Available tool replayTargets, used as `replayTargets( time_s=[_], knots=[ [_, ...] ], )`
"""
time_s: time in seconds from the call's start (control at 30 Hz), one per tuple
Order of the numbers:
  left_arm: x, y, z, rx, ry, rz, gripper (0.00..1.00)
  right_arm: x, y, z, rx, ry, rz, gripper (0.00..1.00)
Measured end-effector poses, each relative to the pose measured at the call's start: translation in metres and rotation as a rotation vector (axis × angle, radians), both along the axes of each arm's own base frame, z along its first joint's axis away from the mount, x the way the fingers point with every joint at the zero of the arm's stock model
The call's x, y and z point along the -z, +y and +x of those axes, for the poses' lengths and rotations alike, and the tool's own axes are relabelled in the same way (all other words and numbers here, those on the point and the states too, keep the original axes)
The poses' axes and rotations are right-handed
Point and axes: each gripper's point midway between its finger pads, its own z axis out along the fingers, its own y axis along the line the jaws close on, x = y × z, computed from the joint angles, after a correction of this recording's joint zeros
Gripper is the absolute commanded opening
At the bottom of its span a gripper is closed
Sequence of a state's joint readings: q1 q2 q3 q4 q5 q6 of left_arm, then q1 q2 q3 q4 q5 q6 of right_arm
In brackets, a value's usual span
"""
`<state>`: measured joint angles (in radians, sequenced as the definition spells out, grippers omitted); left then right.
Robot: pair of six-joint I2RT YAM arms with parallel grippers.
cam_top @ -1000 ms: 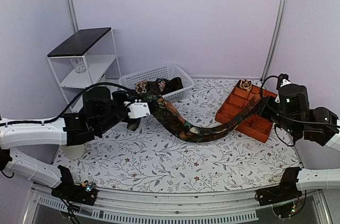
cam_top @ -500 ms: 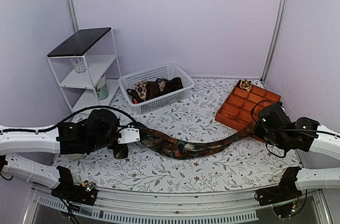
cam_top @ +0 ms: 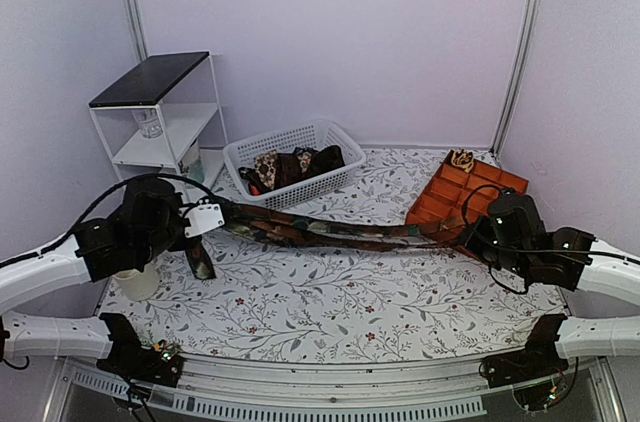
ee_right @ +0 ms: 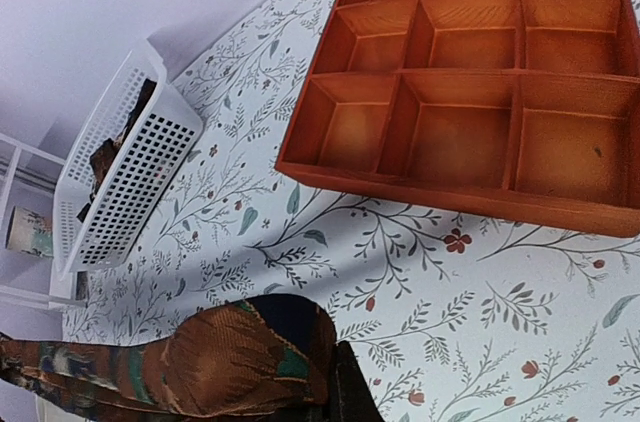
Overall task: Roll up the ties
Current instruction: Place the tie at the center of the board.
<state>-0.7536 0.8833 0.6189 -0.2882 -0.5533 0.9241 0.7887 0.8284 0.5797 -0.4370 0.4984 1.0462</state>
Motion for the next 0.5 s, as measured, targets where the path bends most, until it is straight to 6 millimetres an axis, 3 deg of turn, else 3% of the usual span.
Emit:
replayTargets(
  time_s=[0.1, 0.23, 0.37, 0.5],
  knots=[
    [0.001, -0.01, -0.003, 0.032, 0.017, -0.02, 0.0, 0.002, 0.009, 0.002, -0.033, 0.004, 0.009, 0.0],
    [0.024, -0.057, -0.021, 0.148, 0.11, -0.094, 0.0, 0.007, 0.005, 0.001, -0.015, 0.02, -0.012, 0.0],
    [0.059, -0.101, -0.041, 0.224, 0.248, -0.168, 0.0, 0.016, -0.01, -0.004, 0.047, 0.052, -0.042, 0.0],
    [0.105, -0.126, -0.061, 0.236, 0.389, -0.162, 0.02, 0.027, -0.03, -0.014, 0.122, 0.084, -0.062, 0.0]
  ],
)
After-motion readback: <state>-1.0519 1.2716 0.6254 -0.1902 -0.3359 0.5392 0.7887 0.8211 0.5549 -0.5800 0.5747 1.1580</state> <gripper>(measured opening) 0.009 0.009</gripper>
